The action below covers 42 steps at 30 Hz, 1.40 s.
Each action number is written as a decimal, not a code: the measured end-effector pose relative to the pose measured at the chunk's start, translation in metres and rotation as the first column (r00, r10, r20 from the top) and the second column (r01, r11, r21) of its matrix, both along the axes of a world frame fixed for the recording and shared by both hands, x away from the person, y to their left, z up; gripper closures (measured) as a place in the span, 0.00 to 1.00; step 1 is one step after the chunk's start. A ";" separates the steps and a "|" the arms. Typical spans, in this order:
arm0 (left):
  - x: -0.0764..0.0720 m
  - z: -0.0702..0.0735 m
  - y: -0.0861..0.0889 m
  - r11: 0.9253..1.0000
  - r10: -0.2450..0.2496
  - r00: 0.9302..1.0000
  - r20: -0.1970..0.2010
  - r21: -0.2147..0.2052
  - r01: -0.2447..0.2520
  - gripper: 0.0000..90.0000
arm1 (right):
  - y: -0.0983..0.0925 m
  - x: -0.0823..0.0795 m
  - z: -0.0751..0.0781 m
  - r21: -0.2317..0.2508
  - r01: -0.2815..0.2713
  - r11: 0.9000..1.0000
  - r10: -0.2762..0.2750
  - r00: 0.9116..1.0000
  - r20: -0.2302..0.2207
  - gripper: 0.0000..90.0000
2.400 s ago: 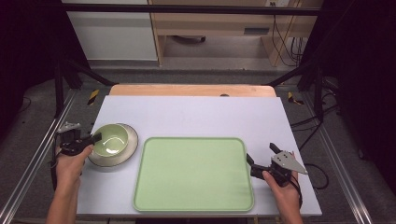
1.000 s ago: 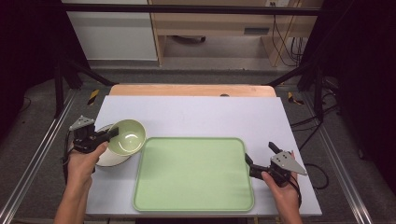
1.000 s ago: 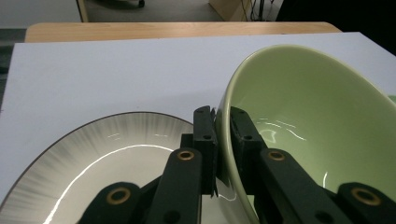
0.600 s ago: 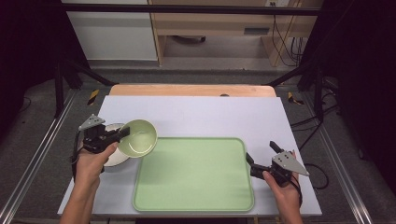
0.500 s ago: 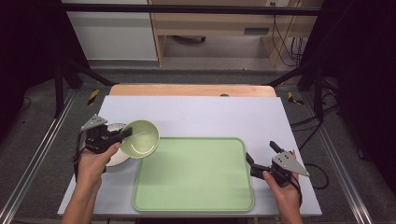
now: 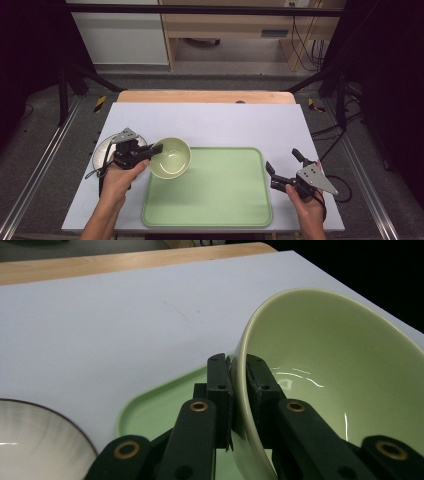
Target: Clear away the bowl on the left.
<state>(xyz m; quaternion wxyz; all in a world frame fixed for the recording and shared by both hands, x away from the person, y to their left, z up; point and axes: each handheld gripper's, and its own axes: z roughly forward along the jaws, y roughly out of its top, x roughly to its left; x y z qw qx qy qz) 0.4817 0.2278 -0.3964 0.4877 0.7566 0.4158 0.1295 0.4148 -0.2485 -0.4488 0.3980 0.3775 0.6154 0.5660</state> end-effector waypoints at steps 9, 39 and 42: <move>-0.001 -0.012 -0.023 0.999 -0.042 0.999 -0.022 0.029 0.043 0.92 | 0.001 -0.001 -0.001 0.005 0.005 1.000 -0.005 1.000 -0.013 0.05; 0.011 -0.013 -0.083 0.986 -0.155 0.987 -0.046 0.052 0.158 0.92 | 0.000 -0.001 -0.002 -0.012 0.023 1.000 -0.023 1.000 -0.016 0.05; 0.010 -0.011 -0.084 0.986 -0.160 0.986 -0.041 0.032 0.162 0.92 | 0.002 0.000 -0.002 -0.010 0.020 1.000 -0.020 1.000 -0.017 0.05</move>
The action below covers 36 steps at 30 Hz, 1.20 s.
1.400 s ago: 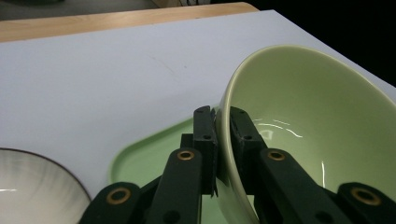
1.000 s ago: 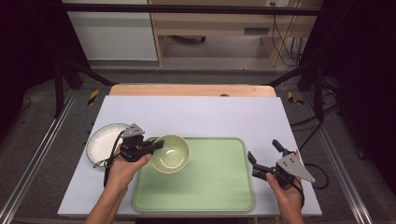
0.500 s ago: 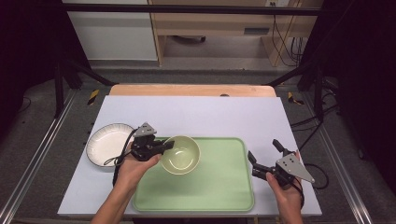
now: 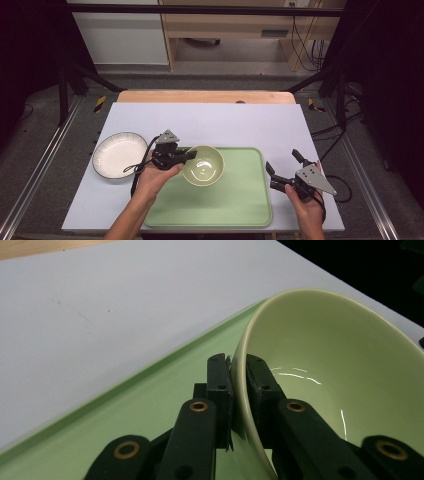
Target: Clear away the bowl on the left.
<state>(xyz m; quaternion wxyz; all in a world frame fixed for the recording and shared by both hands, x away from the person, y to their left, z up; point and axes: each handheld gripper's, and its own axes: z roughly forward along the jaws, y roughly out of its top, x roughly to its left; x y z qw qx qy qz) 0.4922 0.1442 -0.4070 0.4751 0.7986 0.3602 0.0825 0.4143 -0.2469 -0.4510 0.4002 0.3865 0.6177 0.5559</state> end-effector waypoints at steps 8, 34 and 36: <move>-0.002 -0.007 0.001 1.000 -0.002 1.000 -0.019 0.022 0.003 0.92 | 0.002 0.001 -0.001 -0.010 -0.006 1.000 0.006 1.000 -0.005 0.05; -0.011 -0.027 -0.005 0.998 -0.021 0.997 -0.068 0.057 0.025 0.92 | -0.003 0.001 0.000 -0.010 0.001 1.000 -0.001 1.000 -0.008 0.05; -0.010 -0.027 -0.005 0.998 -0.022 0.997 -0.070 0.059 0.026 0.92 | -0.002 0.001 -0.001 -0.010 -0.002 1.000 0.002 1.000 -0.009 0.05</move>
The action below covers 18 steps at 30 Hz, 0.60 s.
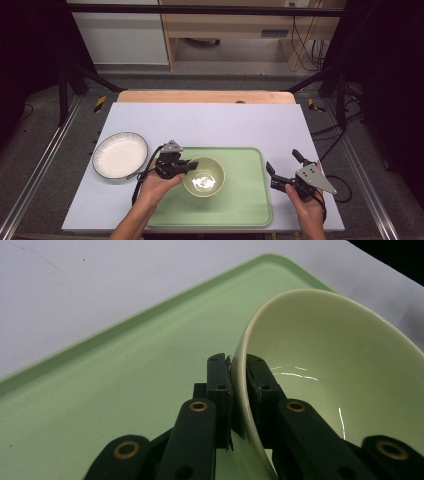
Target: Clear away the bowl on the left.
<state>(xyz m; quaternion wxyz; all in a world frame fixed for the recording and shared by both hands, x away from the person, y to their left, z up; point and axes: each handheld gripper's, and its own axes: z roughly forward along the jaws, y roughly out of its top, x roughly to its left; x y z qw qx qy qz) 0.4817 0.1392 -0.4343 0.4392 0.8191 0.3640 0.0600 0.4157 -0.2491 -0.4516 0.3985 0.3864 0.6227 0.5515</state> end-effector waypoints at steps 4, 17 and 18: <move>0.000 -0.002 0.000 1.000 0.001 1.000 -0.004 0.001 -0.001 0.92 | 0.001 0.000 0.000 -0.005 -0.002 1.000 0.002 1.000 -0.004 0.05; 0.000 -0.009 -0.002 1.000 -0.012 1.000 -0.025 0.013 0.012 0.92 | 0.001 0.000 0.000 -0.010 -0.001 1.000 0.001 1.000 -0.003 0.06; 0.000 -0.010 -0.002 1.000 -0.011 1.000 -0.027 0.013 0.012 0.92 | 0.001 0.000 0.000 -0.010 -0.001 1.000 0.001 1.000 -0.004 0.06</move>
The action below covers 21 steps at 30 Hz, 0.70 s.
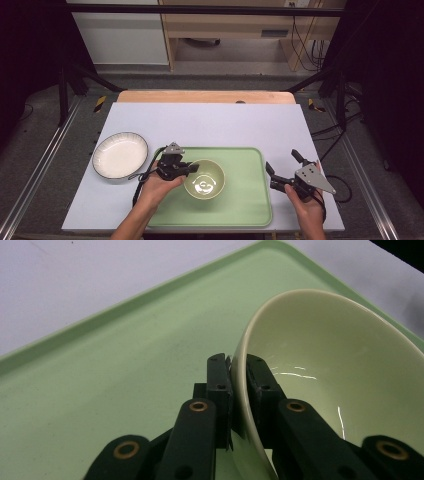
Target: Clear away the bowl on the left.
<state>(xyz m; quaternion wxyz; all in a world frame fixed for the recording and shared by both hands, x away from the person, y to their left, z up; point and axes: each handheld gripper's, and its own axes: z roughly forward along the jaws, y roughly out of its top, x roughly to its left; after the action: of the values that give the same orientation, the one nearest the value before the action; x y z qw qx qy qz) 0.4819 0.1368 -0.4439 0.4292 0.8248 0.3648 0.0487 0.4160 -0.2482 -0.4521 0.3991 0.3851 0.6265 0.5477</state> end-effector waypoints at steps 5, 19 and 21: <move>0.000 -0.003 -0.001 1.000 0.000 1.000 -0.007 0.006 0.000 0.92 | 0.000 0.000 0.000 -0.001 -0.001 1.000 0.001 1.000 -0.001 0.06; 0.004 -0.007 0.001 1.000 0.000 1.000 -0.021 0.000 0.000 0.92 | 0.001 0.001 -0.001 -0.005 -0.004 1.000 0.004 1.000 -0.005 0.06; 0.004 -0.008 0.001 1.000 0.001 1.000 -0.031 -0.007 -0.001 0.92 | 0.001 0.001 -0.001 -0.006 -0.005 1.000 0.005 1.000 -0.006 0.06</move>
<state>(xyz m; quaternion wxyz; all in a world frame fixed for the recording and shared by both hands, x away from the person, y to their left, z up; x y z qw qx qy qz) 0.4864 0.1383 -0.4517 0.4265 0.8238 0.3719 0.0347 0.4166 -0.2469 -0.4530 0.3968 0.3840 0.6303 0.5458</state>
